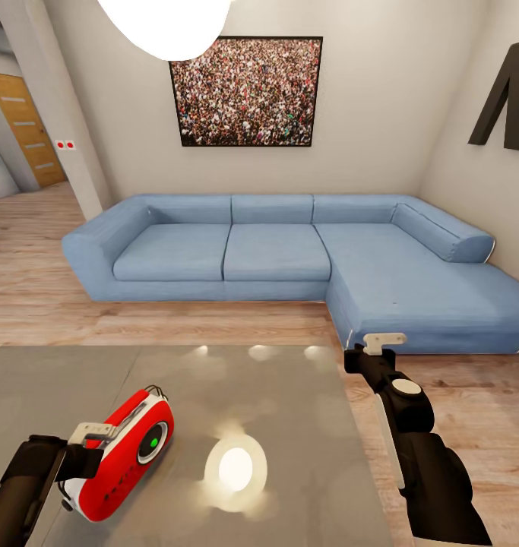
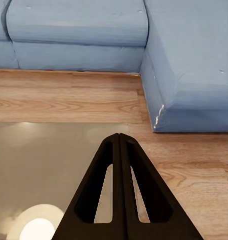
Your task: Turn on the radio receiver that's on the table in the living room.
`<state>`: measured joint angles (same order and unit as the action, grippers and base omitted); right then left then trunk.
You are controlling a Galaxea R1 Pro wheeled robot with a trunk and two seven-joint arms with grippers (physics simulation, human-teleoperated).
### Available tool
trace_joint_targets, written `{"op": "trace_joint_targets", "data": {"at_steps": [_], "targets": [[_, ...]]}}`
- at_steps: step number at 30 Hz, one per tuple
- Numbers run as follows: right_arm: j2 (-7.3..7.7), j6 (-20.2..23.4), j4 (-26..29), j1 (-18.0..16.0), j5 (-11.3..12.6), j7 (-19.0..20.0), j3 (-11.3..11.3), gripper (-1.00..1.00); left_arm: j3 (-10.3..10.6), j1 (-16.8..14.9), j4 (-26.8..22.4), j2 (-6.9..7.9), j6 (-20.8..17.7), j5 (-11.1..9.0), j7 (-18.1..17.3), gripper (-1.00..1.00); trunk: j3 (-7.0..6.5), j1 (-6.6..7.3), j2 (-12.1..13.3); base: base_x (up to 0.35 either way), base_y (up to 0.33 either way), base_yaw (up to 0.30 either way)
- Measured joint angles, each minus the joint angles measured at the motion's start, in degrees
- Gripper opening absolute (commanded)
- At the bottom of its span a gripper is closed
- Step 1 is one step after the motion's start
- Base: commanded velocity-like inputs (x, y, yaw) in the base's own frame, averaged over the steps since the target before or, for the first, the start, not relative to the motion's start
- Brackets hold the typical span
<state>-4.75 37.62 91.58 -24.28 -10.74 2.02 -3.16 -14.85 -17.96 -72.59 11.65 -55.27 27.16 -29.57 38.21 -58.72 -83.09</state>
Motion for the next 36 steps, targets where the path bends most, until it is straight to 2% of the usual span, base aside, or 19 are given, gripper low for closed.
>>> {"op": "trace_joint_targets", "data": {"at_steps": [8,9,10,11,36], "targets": [[0.00,0.0,0.0,0.0,0.0,0.0,0.0,-1.00,0.0,0.0,0.0,-0.01,0.0,0.0,0.0,-1.00,0.00,0.00,0.0,0.000,0.000,0.000],[0.00,0.0,0.0,0.0,0.0,0.0,0.0,-1.00,0.0,0.0,0.0,-0.01,0.0,0.0,0.0,1.00,0.00,0.00,0.0,0.000,0.000,0.000],[0.00,0.0,0.0,0.0,0.0,0.0,0.0,-1.00,0.1,0.1,2.7,-0.05,-0.8,-3.0,-0.3,1.00,0.01,-0.01,0.0,0.000,0.000,0.000],[0.00,0.0,0.0,0.0,0.0,0.0,0.0,-1.00,0.1,0.1,2.9,-0.05,-0.9,-3.2,-0.3,1.00,0.01,-0.01,0.0,0.000,0.000,0.000],[0.00,0.0,0.0,0.0,0.0,0.0,0.0,-1.00,0.1,0.1,2.7,-0.05,-1.0,-3.3,-0.3,1.00,0.01,-0.01,0.0,0.000,0.000,0.000]]}}
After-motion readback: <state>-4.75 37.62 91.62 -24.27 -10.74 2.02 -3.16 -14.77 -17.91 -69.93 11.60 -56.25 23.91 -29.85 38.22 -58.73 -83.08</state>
